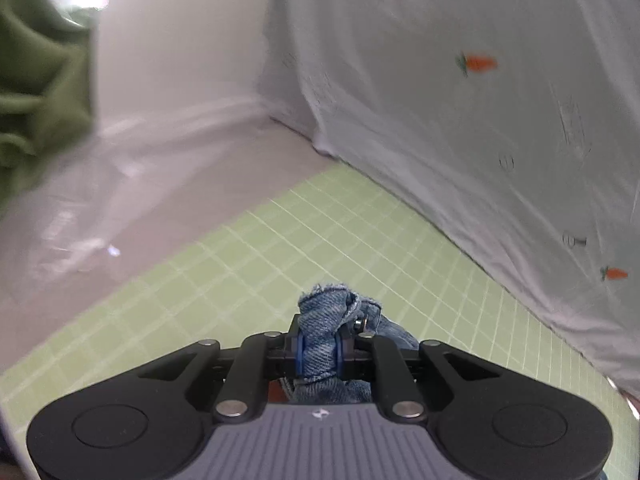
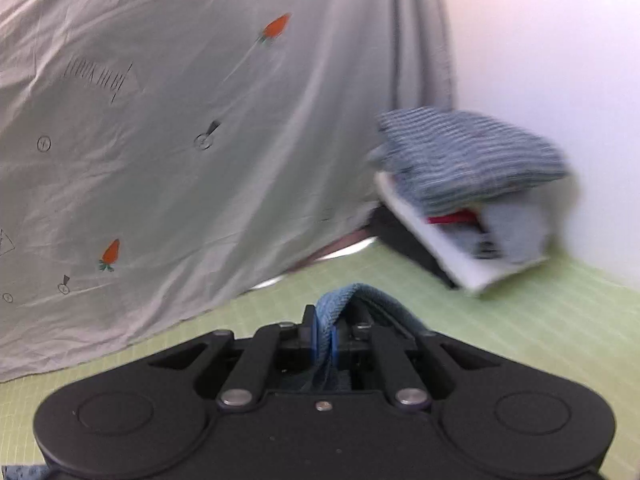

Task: Fold clothes

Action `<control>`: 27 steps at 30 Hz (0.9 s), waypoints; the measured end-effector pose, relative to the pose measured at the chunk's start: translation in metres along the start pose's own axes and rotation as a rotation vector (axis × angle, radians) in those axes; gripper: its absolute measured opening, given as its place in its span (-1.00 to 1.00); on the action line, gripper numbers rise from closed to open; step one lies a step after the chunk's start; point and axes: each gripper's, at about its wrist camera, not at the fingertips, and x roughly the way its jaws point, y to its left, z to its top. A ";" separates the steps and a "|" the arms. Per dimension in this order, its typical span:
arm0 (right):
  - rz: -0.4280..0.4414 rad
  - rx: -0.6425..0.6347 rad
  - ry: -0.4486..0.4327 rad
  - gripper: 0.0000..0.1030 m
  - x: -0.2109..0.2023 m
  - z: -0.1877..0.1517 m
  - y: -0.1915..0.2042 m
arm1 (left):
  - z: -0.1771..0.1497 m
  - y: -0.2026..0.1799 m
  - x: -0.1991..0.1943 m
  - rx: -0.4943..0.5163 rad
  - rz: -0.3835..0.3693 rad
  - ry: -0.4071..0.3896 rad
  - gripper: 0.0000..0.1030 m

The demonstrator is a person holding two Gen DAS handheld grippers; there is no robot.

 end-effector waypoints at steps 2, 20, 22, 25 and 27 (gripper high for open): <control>-0.006 -0.063 0.086 -0.48 0.042 -0.002 0.015 | -0.001 -0.008 0.031 0.021 0.034 0.053 -0.39; -0.251 0.352 0.336 0.36 0.021 -0.088 -0.078 | -0.045 0.019 0.033 -0.126 -0.075 0.318 0.64; -0.271 0.353 0.355 0.51 0.022 -0.097 -0.077 | -0.045 0.017 0.036 -0.115 -0.076 0.321 0.64; -0.270 0.341 0.381 0.56 0.029 -0.108 -0.075 | -0.047 0.014 0.042 -0.115 -0.080 0.332 0.63; -0.260 0.337 0.378 0.31 0.036 -0.114 -0.074 | -0.049 0.012 0.046 -0.124 -0.088 0.334 0.44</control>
